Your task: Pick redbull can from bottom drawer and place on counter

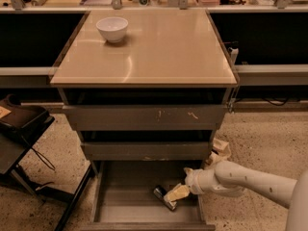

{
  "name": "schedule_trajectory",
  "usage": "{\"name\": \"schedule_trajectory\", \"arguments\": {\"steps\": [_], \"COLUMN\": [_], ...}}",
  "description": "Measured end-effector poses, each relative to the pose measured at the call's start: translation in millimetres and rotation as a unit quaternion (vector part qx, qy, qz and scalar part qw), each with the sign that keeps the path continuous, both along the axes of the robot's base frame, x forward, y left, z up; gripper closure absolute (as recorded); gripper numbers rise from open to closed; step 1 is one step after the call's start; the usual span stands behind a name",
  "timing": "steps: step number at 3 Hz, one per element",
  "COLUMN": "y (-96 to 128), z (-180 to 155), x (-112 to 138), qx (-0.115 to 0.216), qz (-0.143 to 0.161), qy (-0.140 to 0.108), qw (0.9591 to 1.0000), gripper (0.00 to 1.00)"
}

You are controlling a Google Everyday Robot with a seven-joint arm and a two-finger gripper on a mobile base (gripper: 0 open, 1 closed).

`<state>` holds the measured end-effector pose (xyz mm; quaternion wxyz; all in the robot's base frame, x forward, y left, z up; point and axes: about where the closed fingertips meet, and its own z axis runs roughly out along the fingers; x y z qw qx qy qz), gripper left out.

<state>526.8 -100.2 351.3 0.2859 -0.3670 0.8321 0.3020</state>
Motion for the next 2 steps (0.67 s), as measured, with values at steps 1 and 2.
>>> {"name": "schedule_trajectory", "arguments": {"steps": [1,2], "y": [0.5,0.8], "z": [-0.2,-28.1], "x": [-0.7,17.6], "qx": [0.000,-0.001], "qz": [0.001,-0.019], "qy": [0.001,-0.008], "qw": [1.0000,0.9998], "gripper": [0.00,0.00]}}
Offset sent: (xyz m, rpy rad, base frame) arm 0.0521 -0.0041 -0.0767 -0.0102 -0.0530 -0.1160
